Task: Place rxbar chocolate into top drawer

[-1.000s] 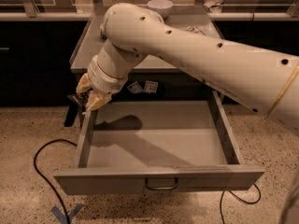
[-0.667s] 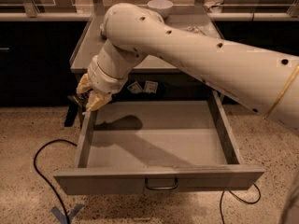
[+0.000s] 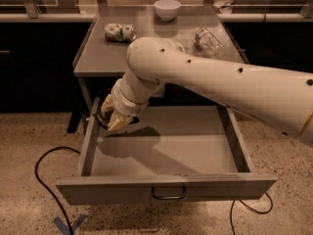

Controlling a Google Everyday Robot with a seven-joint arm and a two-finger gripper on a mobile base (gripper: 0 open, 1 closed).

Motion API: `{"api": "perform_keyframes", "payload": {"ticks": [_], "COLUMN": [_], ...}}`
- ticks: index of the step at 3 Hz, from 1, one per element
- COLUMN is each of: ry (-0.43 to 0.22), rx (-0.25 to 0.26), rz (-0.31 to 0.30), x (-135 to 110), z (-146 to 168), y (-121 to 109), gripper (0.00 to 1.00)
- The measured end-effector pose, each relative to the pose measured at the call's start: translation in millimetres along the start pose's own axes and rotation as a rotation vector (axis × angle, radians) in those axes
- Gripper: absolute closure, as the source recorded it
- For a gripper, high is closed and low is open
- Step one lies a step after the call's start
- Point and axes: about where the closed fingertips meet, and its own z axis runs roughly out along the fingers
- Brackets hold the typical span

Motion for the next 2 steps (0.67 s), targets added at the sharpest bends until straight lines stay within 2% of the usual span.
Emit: {"api": "perform_keyframes", "payload": {"ticks": [1, 2], "ry": [0.09, 0.09], "rx": [0.043, 0.065], "rz": [0.079, 0.136], "x": [59, 100], "z": [-22, -29], "y": [-3, -3], "gripper": [1.0, 1.0]}}
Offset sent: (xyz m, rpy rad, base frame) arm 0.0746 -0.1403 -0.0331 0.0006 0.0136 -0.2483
